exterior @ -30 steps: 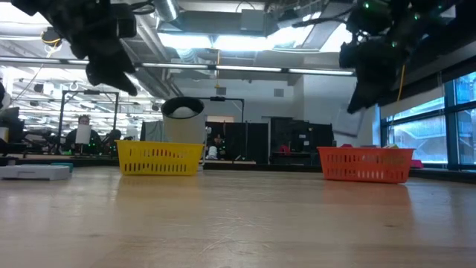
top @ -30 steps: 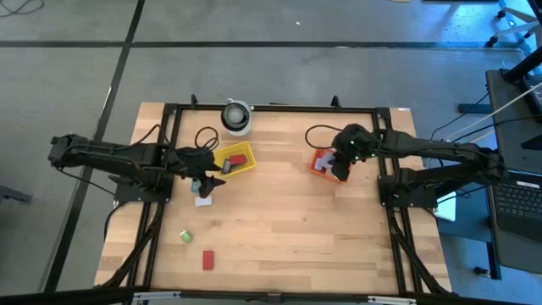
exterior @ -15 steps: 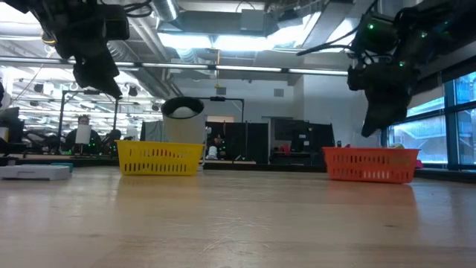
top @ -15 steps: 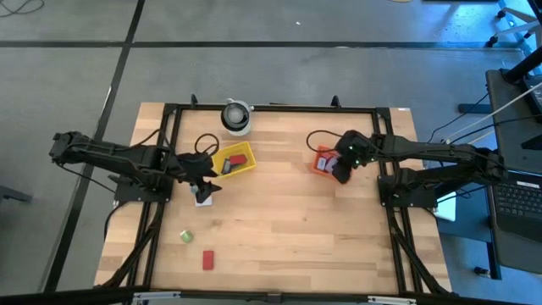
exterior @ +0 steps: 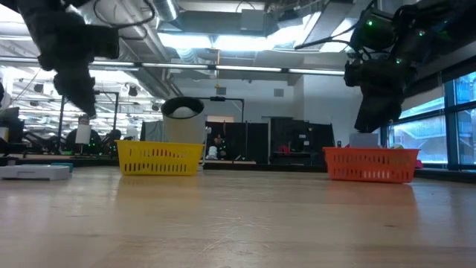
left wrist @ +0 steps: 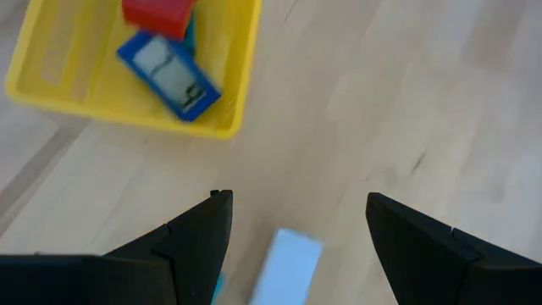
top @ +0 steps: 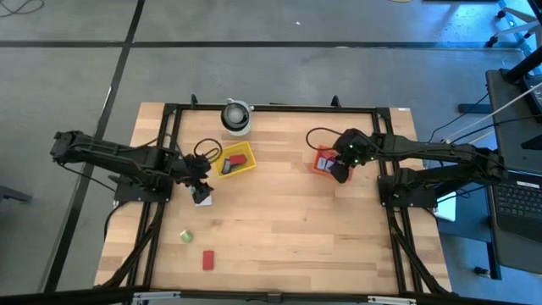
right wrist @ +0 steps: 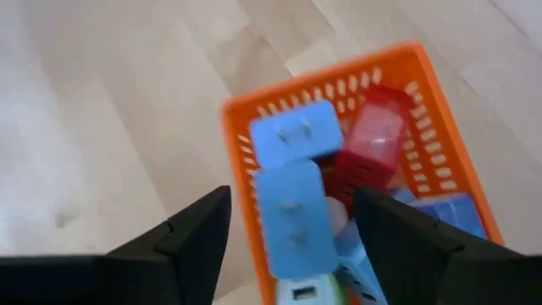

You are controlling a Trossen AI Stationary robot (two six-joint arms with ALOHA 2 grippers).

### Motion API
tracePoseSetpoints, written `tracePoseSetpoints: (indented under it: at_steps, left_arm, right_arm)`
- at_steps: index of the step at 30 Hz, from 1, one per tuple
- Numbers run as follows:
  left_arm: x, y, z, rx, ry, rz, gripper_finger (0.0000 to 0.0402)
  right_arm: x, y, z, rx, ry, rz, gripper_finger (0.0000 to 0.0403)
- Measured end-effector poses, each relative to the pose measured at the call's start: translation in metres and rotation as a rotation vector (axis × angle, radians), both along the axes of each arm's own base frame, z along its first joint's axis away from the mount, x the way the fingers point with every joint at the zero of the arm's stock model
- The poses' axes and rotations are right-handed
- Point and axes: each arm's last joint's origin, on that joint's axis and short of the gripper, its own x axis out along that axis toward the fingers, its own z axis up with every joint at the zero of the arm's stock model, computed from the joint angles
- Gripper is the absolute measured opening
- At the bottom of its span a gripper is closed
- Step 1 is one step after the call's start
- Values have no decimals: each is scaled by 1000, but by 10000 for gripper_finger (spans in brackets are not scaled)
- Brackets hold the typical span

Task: Pick & Place Office items
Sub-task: Put the white digital clock into the yellow bin

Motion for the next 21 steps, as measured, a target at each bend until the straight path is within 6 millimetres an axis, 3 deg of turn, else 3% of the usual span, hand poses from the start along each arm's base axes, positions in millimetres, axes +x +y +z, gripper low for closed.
tracePoseSetpoints:
  at_steps: [9, 14, 21]
  left_arm:
    - [3, -11, -38, 75, 446, -113, 267]
    - [13, -18, -50, 141, 492, -169, 267]
    - [22, -30, -55, 111, 442, -268, 268]
  right_arm:
    - [16, -2, 41, 14, -167, 88, 238]
    - [25, 1, 58, -25, -264, 135, 238]
    - [28, 10, 61, -21, -284, 184, 238]
